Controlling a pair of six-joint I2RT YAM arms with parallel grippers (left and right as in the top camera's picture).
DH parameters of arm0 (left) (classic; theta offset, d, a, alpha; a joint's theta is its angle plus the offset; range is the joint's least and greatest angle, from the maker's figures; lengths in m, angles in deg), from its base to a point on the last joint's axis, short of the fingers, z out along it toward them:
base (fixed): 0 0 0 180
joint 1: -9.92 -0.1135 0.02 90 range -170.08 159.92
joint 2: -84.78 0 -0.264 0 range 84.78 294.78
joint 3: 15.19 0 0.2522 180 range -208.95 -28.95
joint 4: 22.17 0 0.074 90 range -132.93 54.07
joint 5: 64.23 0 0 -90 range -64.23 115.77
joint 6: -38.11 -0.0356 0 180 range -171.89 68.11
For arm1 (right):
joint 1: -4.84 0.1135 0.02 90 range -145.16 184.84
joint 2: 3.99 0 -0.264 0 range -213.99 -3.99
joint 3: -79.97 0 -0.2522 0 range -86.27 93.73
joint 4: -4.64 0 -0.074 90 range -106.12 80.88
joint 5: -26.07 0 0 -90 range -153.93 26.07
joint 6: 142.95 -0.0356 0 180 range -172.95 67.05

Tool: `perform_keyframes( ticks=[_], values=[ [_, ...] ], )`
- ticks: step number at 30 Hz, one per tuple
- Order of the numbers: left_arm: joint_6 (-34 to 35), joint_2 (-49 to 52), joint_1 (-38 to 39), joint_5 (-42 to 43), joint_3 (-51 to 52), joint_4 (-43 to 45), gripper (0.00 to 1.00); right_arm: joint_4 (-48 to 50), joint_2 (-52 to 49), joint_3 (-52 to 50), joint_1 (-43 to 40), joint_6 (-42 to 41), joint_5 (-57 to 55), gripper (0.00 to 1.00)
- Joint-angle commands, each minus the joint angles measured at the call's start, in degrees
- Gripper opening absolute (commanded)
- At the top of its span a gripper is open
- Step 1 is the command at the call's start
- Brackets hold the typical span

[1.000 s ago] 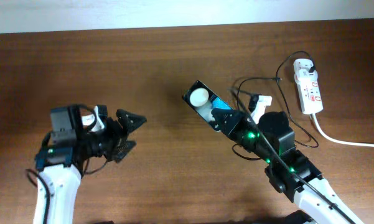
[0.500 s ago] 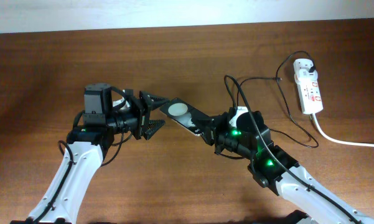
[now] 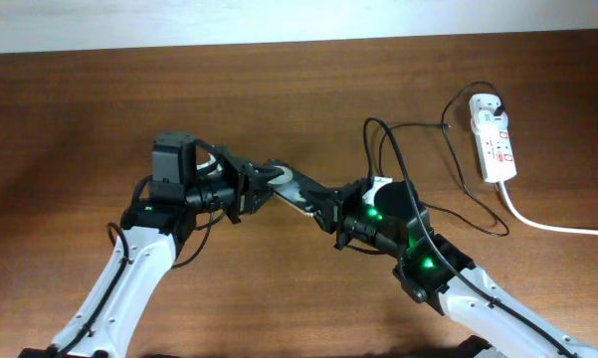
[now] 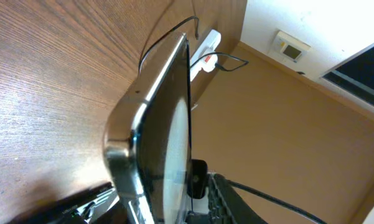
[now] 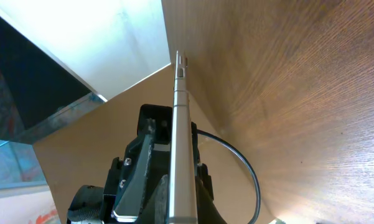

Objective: Plug charger to phone and switch on socket

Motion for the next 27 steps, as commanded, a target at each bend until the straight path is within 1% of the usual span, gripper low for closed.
perform_keyframes(
  ticks=[1,4,7,8,10,13,15,16,18,20,21,22,23,24,25,27],
  values=[
    [-0.3,0.2,1.2,-0.1,-0.2,0.6,0.25,-0.1,0.4,0.6,0.4,0.2,1.0,0.04],
    [-0.3,0.2,1.9,-0.1,-0.2,0.6,0.25,0.0,0.4,0.6,0.4,0.2,1.0,0.04],
    [-0.3,0.2,4.1,-1.4,-0.2,0.6,0.25,0.0,0.4,0.6,0.4,-0.2,1.0,0.04],
    [-0.3,0.2,4.6,-1.4,-0.2,0.6,0.23,0.0,0.4,0.6,0.4,-0.2,1.0,0.04],
    [-0.3,0.2,4.6,-1.4,-0.2,0.6,0.12,0.0,0.4,0.6,0.4,-0.2,1.0,0.04],
    [-0.3,0.2,4.6,-1.4,-0.2,0.6,0.1,-0.1,0.4,0.6,0.3,-0.2,1.0,0.04],
    [-0.3,0.2,4.6,-1.7,-0.2,0.6,0.0,-0.1,0.4,0.6,0.3,-0.2,1.0,0.05],
    [-0.5,0.2,4.6,-2.9,-0.2,0.6,0.0,-0.1,0.4,0.6,0.3,-0.2,1.0,0.13],
    [-3.4,0.2,4.5,-6.6,-0.2,0.6,0.0,-0.1,0.4,0.6,0.3,-0.2,1.0,0.27],
    [-6.9,0.2,4.5,-9.7,-0.2,0.6,0.0,-0.2,0.4,0.6,0.3,-0.2,1.0,0.33],
    [-11.4,0.2,4.3,-11.8,-0.2,0.5,0.0,-1.8,0.4,0.6,0.3,-0.2,1.0,0.37],
    [-14.2,0.2,3.2,-12.3,-0.2,0.5,0.0,-4.7,0.4,0.6,0.3,0.0,1.0,0.41],
    [-17.1,0.2,1.5,-12.3,-0.2,0.3,0.0,-6.7,0.4,0.6,0.3,0.0,1.0,0.41],
    [-21.7,0.2,-1.1,-12.3,-0.2,-1.7,0.0,-10.2,0.4,0.6,0.3,0.5,1.0,0.43],
    [-24.9,0.2,-3.6,-12.3,-0.2,-5.3,0.0,-12.5,0.4,0.6,0.3,3.3,0.9,0.47],
    [-30.6,0.2,-9.3,-11.3,-0.2,-12.7,0.0,-18.4,0.4,0.6,0.3,11.8,0.4,0.56]
  ],
)
